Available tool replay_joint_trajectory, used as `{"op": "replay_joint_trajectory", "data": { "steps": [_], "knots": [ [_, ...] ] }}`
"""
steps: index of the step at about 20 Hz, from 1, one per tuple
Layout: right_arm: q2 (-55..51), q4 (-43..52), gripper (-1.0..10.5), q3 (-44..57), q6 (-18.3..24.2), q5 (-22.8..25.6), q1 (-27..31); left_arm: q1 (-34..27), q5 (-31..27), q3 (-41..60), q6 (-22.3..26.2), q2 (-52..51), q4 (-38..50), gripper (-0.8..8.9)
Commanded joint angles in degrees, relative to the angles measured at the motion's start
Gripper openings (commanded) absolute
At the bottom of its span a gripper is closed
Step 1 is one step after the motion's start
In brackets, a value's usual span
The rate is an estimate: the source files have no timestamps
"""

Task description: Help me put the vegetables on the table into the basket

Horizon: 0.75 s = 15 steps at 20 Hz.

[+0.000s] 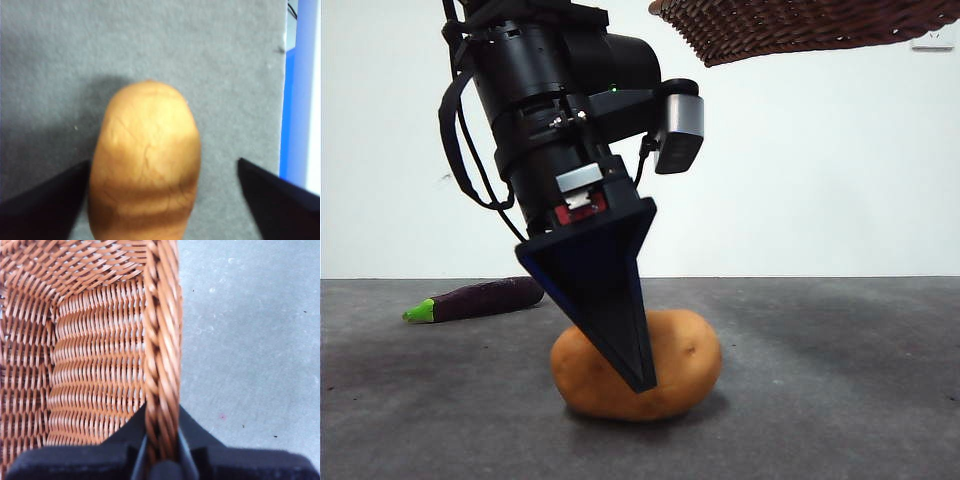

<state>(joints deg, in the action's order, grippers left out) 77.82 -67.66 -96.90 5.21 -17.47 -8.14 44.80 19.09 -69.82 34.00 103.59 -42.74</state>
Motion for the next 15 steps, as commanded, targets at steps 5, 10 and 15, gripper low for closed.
{"op": "replay_joint_trajectory", "data": {
  "steps": [5,10,15],
  "knots": [
    [-0.1,0.6,-0.1,-0.4,-0.2,-0.5,0.0,0.0,0.4,0.3,-1.3,0.5,-1.6,-0.08],
    [-0.1,-0.2,-0.1,-0.4,-0.2,-0.5,0.0,-1.0,0.4,0.3,-4.0,-1.2,-2.8,-0.08],
    [0.0,0.3,-0.1,1.6,-0.3,-0.5,0.0,-5.3,0.4,0.3,-5.5,-12.6,-4.4,-0.07]
  ]
}}
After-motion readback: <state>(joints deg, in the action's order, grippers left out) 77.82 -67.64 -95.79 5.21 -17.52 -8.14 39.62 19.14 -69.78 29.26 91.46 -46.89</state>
